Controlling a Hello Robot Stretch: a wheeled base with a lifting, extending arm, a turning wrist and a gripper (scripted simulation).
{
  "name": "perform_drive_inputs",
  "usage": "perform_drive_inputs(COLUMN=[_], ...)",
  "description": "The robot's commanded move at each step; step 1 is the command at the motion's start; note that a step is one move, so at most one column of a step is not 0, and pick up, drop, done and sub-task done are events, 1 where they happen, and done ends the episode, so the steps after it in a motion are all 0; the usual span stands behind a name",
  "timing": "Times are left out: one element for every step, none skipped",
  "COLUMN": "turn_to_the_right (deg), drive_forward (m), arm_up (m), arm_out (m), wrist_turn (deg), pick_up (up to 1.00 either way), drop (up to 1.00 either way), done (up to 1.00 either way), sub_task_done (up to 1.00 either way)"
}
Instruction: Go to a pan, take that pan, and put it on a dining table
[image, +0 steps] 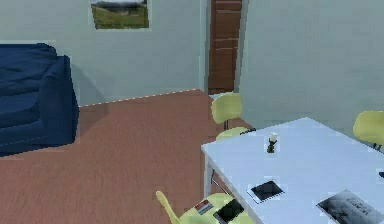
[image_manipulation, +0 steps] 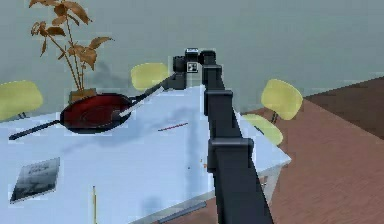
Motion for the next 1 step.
perform_drive_inputs(turn_to_the_right=[0.0], drive_forward=[0.0], arm_up=[-0.32], arm_out=[0.0], wrist_turn=[0.0], pick_up=[0.0], drop=[0.0], done=[0.0], sub_task_done=[0.0])
